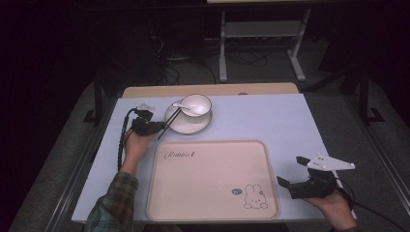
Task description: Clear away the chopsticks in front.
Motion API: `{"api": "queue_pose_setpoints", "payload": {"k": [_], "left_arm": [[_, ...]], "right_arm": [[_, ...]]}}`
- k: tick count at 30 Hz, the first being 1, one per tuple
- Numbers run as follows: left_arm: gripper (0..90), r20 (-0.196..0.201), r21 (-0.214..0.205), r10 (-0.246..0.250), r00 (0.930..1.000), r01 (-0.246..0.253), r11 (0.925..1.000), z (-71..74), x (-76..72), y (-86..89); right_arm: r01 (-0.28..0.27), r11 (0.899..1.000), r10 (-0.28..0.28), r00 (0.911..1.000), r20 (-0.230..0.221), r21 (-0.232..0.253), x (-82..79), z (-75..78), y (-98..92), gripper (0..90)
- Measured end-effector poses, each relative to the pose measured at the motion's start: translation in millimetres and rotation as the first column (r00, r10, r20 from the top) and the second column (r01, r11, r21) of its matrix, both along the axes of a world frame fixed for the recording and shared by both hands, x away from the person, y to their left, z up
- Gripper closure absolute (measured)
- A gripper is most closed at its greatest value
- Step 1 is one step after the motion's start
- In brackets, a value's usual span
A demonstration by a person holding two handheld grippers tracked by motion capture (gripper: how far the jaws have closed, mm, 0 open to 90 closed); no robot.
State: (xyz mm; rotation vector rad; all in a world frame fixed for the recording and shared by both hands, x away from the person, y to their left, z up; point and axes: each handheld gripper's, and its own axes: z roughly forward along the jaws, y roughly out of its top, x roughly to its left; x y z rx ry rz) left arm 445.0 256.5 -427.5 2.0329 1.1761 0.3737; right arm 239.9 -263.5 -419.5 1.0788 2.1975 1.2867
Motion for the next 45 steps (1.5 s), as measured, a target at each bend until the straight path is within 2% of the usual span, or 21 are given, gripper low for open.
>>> {"api": "queue_pose_setpoints", "payload": {"k": [8,12,16,18,21,22,25,26,29,30,31,33,34,36,37,38,39,40,43,44,45], "left_arm": [[85.7,0.020,-0.013,0.032,0.9993,-0.031,0.9994,5.7,-2.7,5.7],[85.9,0.038,-0.037,0.054,0.9978,-0.053,0.9979,15.6,-10.9,18.1],[85.9,0.036,-0.041,0.056,0.9978,-0.055,0.9977,19.3,-18.1,25.7],[85.9,0.036,-0.062,0.066,0.9971,-0.064,0.9960,21.2,-26.4,32.4],[85.9,0.033,-0.049,0.080,0.9962,-0.078,0.9957,23.4,-37.8,40.1],[85.9,0.033,-0.055,0.091,0.9953,-0.089,0.9945,24.7,-46.6,47.3],[86.0,0.032,-0.053,0.100,0.9945,-0.098,0.9938,26.4,-55.8,54.9],[85.9,0.034,-0.058,0.105,0.9939,-0.103,0.9930,28.2,-65.1,61.1],[85.9,0.035,-0.058,0.107,0.9936,-0.105,0.9927,30.8,-74.8,65.5],[86.0,0.044,-0.063,0.106,0.9934,-0.103,0.9927,34.4,-86.0,68.8],[85.9,0.044,-0.063,0.106,0.9934,-0.103,0.9927,34.4,-86.0,68.8],[85.9,0.053,-0.064,0.102,0.9934,-0.098,0.9931,37.9,-98.6,71.1],[86.0,0.058,-0.064,0.098,0.9935,-0.094,0.9935,40.7,-111.6,73.7],[85.9,0.063,-0.069,0.096,0.9934,-0.092,0.9933,42.6,-125.0,76.7],[86.0,0.063,-0.069,0.096,0.9934,-0.092,0.9933,42.6,-125.0,76.7],[86.0,0.069,-0.066,0.088,0.9937,-0.084,0.9943,44.1,-137.8,79.2],[85.9,0.069,-0.066,0.088,0.9937,-0.084,0.9943,44.1,-137.8,79.2],[86.0,0.078,-0.068,0.083,0.9935,-0.078,0.9946,46.0,-149.5,81.3],[85.9,0.083,-0.084,0.073,0.9939,-0.066,0.9943,47.4,-159.3,81.9],[86.0,0.085,-0.094,0.054,0.9949,-0.046,0.9945,47.6,-166.6,79.7],[85.9,0.085,-0.094,0.054,0.9949,-0.046,0.9945,47.6,-166.6,79.7]], "right_arm": [[0.000,1.000,0.000,1.0000,0.002,-0.002,0.0,-0.1,0.3,0.0],[0.005,1.000,-0.005,1.0000,0.001,0.003,0.6,-0.5,-1.0,0.0],[0.004,1.000,-0.004,1.0000,0.003,0.002,0.8,-0.2,-0.7,0.0],[0.004,1.000,-0.004,1.0000,0.007,0.002,0.4,0.1,-0.7,0.0],[0.005,1.000,-0.005,0.9999,0.010,0.002,0.0,0.5,-1.3,0.0],[0.006,1.000,-0.006,0.9999,0.010,0.002,-0.1,0.7,-1.3,0.0],[0.005,1.000,-0.005,0.9999,0.011,0.001,-0.2,0.8,-1.3,0.0],[0.004,1.000,-0.004,0.9999,0.012,0.001,-0.4,1.0,-1.0,0.0],[0.002,1.000,-0.002,0.9999,0.016,-0.002,-0.4,1.3,-0.8,0.0],[0.002,1.000,-0.002,0.9999,0.017,0.000,-0.6,1.7,-0.4,0.0],[0.002,1.000,-0.002,0.9999,0.017,0.000,-0.6,1.7,-0.4,0.0],[0.000,1.000,0.000,0.9998,0.022,-0.003,-0.8,2.2,-0.3,0.0],[0.000,1.000,0.000,0.9998,0.022,-0.003,-0.9,2.3,-0.4,0.0],[0.001,1.000,-0.001,0.9998,0.022,-0.003,-1.0,2.2,-0.5,0.0],[0.001,1.000,-0.001,0.9998,0.022,-0.003,-1.0,2.2,-0.5,0.0],[0.001,1.000,0.000,0.9998,0.021,-0.004,-1.0,2.1,-0.4,0.0],[0.001,1.000,0.000,0.9998,0.021,-0.004,-1.0,2.1,-0.4,0.0],[0.001,1.000,-0.001,0.9998,0.020,-0.005,-1.1,2.0,-0.2,0.0],[0.000,1.000,0.000,0.9998,0.021,-0.006,-0.9,2.0,0.0,0.0],[-0.001,1.000,0.001,0.9997,0.023,-0.008,-0.8,2.1,0.2,0.0],[-0.001,1.000,0.001,0.9997,0.023,-0.008,-0.8,2.1,0.2,0.0]]}}
